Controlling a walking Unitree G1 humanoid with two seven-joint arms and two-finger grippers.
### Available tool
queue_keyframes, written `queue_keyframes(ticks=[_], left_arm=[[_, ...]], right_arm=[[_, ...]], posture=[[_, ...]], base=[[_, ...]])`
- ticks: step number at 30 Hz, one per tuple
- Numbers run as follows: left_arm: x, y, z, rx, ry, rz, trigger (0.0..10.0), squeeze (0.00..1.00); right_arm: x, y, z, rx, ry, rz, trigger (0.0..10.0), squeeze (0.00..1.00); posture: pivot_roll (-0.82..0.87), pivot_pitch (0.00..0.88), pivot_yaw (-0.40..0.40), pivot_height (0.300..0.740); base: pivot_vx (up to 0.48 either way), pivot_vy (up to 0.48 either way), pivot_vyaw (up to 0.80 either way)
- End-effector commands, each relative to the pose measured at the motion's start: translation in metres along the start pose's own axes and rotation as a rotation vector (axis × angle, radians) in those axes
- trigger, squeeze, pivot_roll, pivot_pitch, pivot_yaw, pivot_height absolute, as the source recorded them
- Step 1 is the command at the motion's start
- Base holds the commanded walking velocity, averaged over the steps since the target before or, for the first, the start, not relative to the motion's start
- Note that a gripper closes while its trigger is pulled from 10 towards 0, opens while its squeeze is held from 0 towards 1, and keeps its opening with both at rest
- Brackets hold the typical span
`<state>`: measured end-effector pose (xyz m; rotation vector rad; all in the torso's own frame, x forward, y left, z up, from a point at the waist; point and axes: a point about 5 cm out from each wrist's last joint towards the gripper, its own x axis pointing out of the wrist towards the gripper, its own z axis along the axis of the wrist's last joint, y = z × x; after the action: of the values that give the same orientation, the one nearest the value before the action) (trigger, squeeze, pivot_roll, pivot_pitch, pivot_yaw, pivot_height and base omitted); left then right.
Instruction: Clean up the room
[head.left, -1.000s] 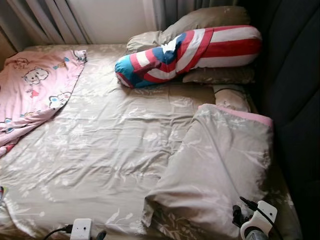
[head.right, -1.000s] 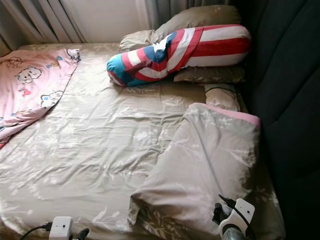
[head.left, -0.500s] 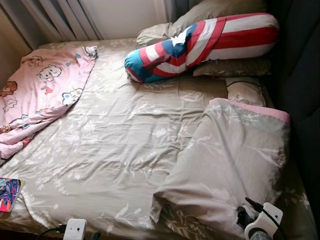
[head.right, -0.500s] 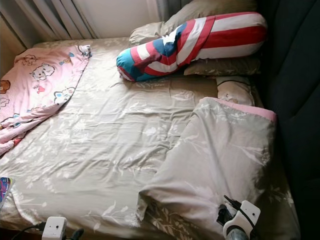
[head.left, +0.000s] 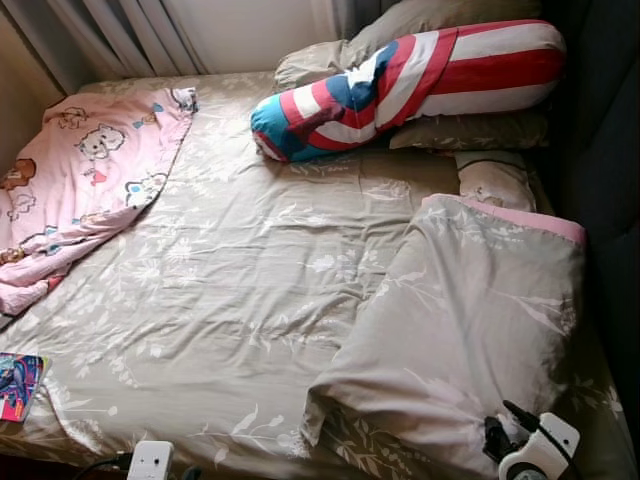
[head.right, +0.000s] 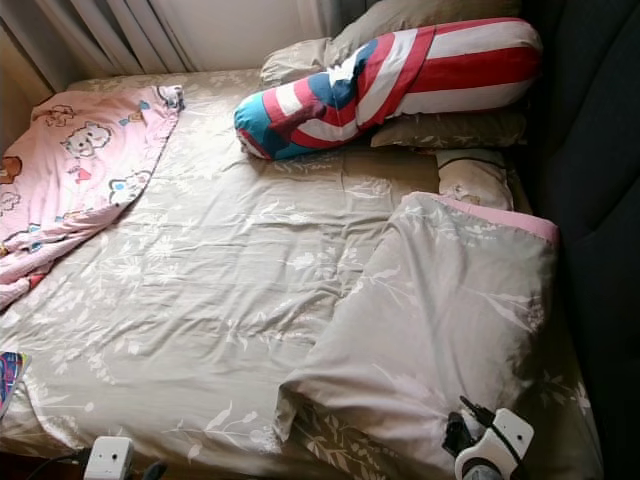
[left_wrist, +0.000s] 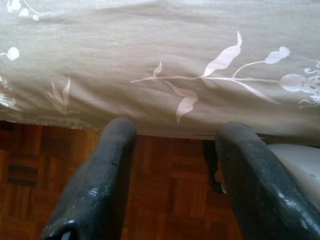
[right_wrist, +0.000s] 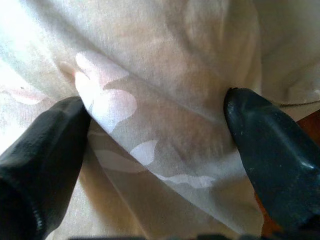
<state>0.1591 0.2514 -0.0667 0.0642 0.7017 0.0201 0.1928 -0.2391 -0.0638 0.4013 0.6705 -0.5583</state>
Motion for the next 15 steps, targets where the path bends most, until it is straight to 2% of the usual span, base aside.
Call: queue_keyframes(ticks=[1,4,7,9,15], left_arm=[[-0.004,0.001,-0.011,0.003,0.053,0.005,10.0,0.00],[-0.003,0.000,-0.010,-0.001,0.053,0.004,10.0,0.00],[-0.003,0.000,-0.010,0.000,0.054,0.004,10.0,0.00],[-0.004,0.004,-0.012,0.000,0.067,0.013,10.0,0.00],[-0.007,0.009,-0.015,0.006,0.080,0.021,10.0,0.00]], right_arm=[[-0.006,-0.007,-0.024,0.001,0.109,-0.018,10.0,0.00],[-0.011,-0.008,-0.040,-0.012,0.206,-0.025,10.0,0.00],[-0.011,-0.009,-0.043,-0.013,0.222,-0.033,10.0,0.00],[-0.014,-0.004,-0.053,-0.021,0.284,-0.010,10.0,0.00],[-0.018,0.003,-0.064,-0.041,0.368,0.021,10.0,0.00]], posture=[[0.01,0.189,0.116,0.740],[0.01,0.188,0.118,0.740],[0.01,0.188,0.118,0.740],[0.02,0.192,0.123,0.740],[0.04,0.202,0.135,0.740]], base=[[0.000,0.000,0.00],[0.000,0.000,0.00],[0.000,0.000,0.00],[0.000,0.000,0.00],[0.000,0.000,0.00]])
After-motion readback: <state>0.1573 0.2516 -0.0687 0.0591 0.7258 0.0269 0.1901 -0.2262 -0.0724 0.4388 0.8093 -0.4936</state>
